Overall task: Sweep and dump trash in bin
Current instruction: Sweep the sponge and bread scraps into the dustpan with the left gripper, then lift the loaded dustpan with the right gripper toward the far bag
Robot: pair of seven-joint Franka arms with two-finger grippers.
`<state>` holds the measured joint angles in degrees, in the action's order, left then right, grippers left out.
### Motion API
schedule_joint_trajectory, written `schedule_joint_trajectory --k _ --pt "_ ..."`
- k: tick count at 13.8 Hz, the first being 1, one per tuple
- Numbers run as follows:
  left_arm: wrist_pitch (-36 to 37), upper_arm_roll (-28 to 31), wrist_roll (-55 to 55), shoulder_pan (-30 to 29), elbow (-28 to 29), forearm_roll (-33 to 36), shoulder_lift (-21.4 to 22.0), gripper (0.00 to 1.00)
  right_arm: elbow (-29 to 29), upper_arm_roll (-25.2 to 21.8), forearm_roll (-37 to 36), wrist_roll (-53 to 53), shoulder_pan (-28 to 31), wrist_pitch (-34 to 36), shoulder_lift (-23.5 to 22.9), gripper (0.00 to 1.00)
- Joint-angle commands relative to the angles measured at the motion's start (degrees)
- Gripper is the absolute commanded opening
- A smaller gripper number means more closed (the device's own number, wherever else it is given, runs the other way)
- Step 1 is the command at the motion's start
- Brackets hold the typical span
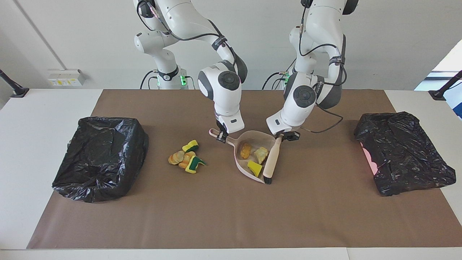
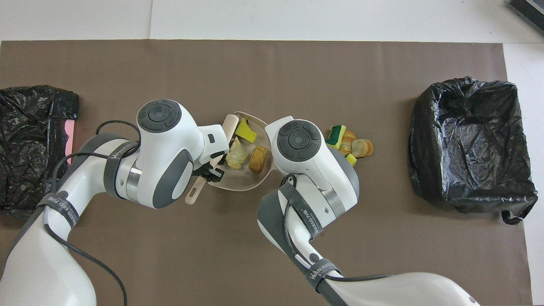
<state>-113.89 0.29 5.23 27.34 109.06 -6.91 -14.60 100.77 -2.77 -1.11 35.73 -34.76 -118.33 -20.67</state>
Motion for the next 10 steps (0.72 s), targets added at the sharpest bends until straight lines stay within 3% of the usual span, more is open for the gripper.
schedule_joint_trajectory --k 1,5,10 --pt "1.3 1.2 0.3 0.5 0.8 -1.9 1.5 0.0 0.1 0.0 0.9 -1.6 0.0 0.1 0.0 0.0" --pt "5.6 1.7 -2.2 -2.5 0.4 -1.6 4.1 0.0 0.0 -0.2 0.1 -1.5 1.2 1.7 1.1 0.0" --pt "3.9 1.8 -14.4 0.2 3.7 0.8 7.1 0.0 0.1 -0.3 0.1 3.4 8.2 8.7 8.6 0.0"
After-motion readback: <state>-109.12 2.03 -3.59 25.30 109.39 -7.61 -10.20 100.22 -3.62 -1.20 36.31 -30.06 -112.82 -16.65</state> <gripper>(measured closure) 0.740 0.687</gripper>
